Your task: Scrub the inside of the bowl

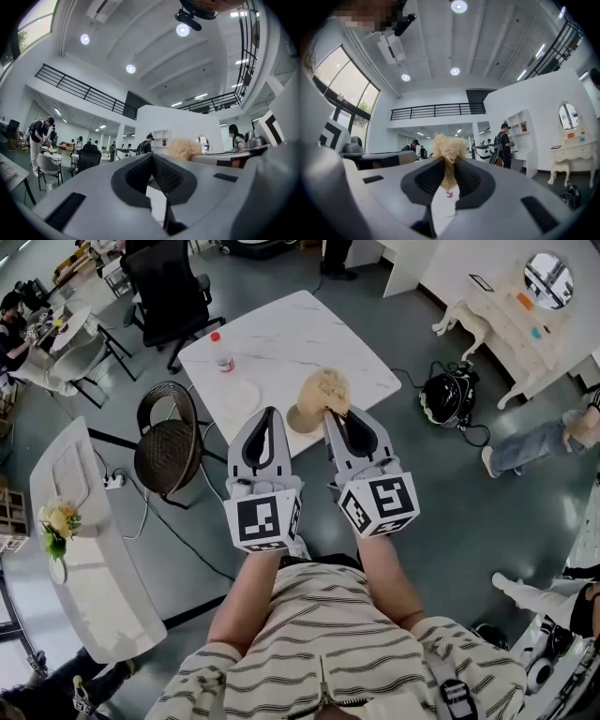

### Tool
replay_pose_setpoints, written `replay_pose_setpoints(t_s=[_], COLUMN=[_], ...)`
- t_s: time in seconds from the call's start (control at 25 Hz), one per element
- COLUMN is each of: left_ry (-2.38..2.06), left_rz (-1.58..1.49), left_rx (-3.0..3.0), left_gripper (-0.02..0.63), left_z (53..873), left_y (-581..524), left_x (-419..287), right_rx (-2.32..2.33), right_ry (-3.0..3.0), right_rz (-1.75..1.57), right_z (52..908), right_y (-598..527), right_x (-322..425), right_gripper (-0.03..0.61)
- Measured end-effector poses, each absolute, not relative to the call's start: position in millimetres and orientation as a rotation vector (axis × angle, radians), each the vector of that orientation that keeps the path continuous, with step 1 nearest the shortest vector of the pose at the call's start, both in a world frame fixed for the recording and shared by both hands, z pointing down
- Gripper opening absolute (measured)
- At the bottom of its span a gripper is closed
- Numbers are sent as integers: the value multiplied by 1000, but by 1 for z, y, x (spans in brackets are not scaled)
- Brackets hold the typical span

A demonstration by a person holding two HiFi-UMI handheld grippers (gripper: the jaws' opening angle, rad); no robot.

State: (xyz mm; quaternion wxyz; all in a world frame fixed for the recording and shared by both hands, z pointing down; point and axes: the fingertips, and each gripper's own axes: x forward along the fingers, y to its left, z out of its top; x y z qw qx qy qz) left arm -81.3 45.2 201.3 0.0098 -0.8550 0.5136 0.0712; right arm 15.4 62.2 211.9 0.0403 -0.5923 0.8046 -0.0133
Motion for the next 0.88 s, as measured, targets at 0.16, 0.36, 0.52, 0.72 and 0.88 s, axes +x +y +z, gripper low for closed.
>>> replay_pose_setpoints(t_s=[0.16, 0.36, 0.52, 0.72, 0.88], left_ry=[1604, 1611, 1615, 1632, 1646], left_rz=[192, 167, 128, 53, -6], left_rx=[-2702, -2718, -2724, -2725, -2729], left_gripper=[5, 4, 5, 5, 5], left_z=[216, 227, 236, 248, 265], left_y=[24, 5, -9, -37, -51], left_x=[-83, -79, -70, -59, -48], right_rx=[-1841, -1850, -1832, -1815, -1804], right_ry=[2466, 2475, 2477, 2507, 2552], right_rz=[-68, -87, -128, -180, -215], right_z=[222, 232, 239, 255, 276], right_y=[41, 24, 8, -23, -41], right_x=[13, 16, 25, 35, 43], right_gripper=[71, 71, 71, 71, 71])
